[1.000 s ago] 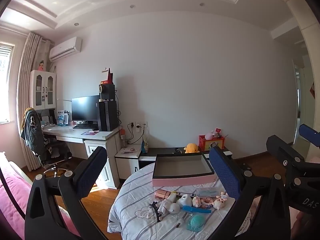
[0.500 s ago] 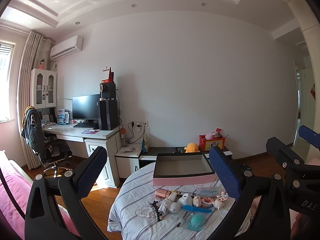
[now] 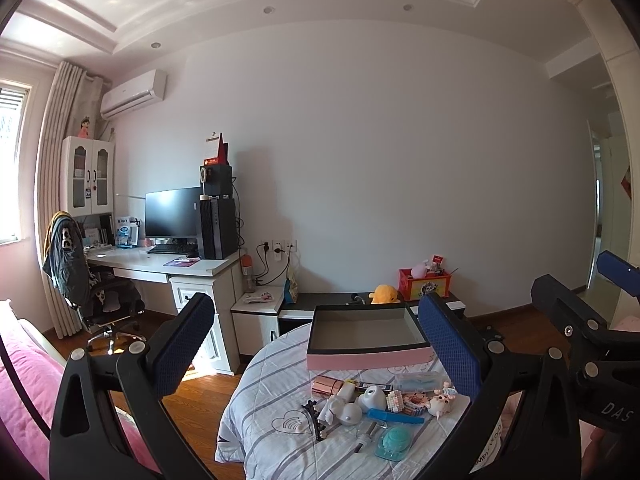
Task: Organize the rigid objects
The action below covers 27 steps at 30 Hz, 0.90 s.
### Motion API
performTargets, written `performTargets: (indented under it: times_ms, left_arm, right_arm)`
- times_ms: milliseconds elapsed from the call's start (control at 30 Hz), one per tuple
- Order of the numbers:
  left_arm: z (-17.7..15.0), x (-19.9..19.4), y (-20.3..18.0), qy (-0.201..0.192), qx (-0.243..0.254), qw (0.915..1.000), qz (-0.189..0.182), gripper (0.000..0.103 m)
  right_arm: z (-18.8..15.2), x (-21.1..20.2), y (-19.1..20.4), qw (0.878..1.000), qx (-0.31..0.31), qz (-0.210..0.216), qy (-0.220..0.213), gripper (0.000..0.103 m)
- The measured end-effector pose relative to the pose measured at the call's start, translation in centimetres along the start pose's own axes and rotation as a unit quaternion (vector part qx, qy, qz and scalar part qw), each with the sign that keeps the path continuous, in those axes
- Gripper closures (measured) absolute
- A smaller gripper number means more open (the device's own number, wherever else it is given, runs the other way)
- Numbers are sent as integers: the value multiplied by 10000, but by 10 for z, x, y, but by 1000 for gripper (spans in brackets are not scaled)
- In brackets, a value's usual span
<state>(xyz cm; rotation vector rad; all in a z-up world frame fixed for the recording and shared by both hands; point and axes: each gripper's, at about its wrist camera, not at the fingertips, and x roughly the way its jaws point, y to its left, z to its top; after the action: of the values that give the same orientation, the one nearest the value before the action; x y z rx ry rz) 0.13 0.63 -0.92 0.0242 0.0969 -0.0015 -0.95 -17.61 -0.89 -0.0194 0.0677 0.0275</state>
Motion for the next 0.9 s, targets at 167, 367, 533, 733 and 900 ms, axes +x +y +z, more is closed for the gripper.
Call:
performTargets:
  times_ms: [167, 367, 533, 733, 900]
  left_arm:
    - [0, 0, -1, 6, -13, 10000, 19, 0]
    - [1, -1, 1, 4, -13, 10000, 25, 0]
    - [2, -1, 0, 12, -3, 10000, 12, 0]
    - [1, -1, 0, 10, -6, 10000, 12, 0]
    - [2, -1, -1, 14, 1, 10000, 14, 0]
  right_arm:
    - [0, 0, 1, 10000, -9, -1, 3, 0]
    - [0, 0, 2, 10000, -12, 3, 3, 0]
    - [0, -1, 2, 10000, -24, 0, -2, 0]
    - [0, -1, 3, 10000, -28, 8, -12, 0]
    - [0, -1, 4, 10000, -38, 15, -15, 0]
